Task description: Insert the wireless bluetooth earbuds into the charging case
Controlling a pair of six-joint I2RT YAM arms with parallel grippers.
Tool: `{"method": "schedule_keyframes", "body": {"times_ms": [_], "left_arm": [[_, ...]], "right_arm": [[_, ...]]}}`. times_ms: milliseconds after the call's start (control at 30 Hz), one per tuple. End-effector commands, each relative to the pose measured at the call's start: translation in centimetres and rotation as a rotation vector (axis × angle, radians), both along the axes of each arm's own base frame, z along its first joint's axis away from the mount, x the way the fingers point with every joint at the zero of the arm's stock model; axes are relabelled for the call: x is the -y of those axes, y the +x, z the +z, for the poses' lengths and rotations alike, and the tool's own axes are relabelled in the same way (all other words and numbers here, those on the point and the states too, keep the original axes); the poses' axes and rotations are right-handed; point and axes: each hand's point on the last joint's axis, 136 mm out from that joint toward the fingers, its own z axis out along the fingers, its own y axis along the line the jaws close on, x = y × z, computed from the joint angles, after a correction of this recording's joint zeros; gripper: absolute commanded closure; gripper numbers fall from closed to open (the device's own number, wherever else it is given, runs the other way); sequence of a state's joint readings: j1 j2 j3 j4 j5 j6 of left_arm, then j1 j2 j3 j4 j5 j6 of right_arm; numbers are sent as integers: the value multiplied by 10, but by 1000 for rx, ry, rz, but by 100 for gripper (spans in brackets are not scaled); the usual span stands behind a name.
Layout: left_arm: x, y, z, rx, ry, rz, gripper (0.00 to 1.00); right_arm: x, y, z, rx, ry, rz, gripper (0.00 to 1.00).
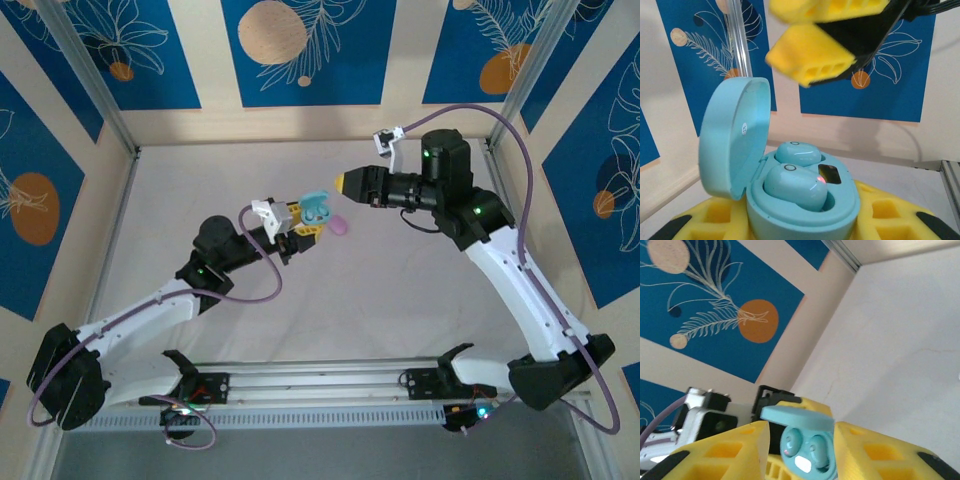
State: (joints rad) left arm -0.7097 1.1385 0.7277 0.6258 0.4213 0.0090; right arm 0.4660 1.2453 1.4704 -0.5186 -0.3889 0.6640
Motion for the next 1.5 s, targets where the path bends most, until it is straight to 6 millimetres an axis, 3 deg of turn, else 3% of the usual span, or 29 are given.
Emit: {"method": "schedule_keyframes", "body": {"times_ms": [0, 400, 500, 700, 800, 1000, 1133, 1467], "left_arm": [[8, -10, 20, 56, -22, -56, 65], [7, -12, 19, 60, -7, -57, 65], [7, -13, 20, 62, -8, -57, 65], [8, -13, 26, 72, -20, -59, 65], [5, -10, 27, 68, -29, -36, 65], [-3, -6, 31, 73, -62, 15, 65], [0, -10, 35, 81, -69, -15, 65], [9, -14, 41, 77, -92, -78, 64]], "right_arm": [[2, 3, -1, -65, -8, -11, 60], [-11, 11, -11, -130, -37, 47, 56], [-17, 8, -10, -123, -38, 81, 55], [-31, 5, -33, -199, -123, 147, 55], [-36, -7, -31, -196, -129, 207, 55], [-24, -33, -31, -201, -75, 270, 55], [-19, -36, -33, -253, 8, 266, 51], [-37, -42, -35, -400, 160, 440, 47]]}}
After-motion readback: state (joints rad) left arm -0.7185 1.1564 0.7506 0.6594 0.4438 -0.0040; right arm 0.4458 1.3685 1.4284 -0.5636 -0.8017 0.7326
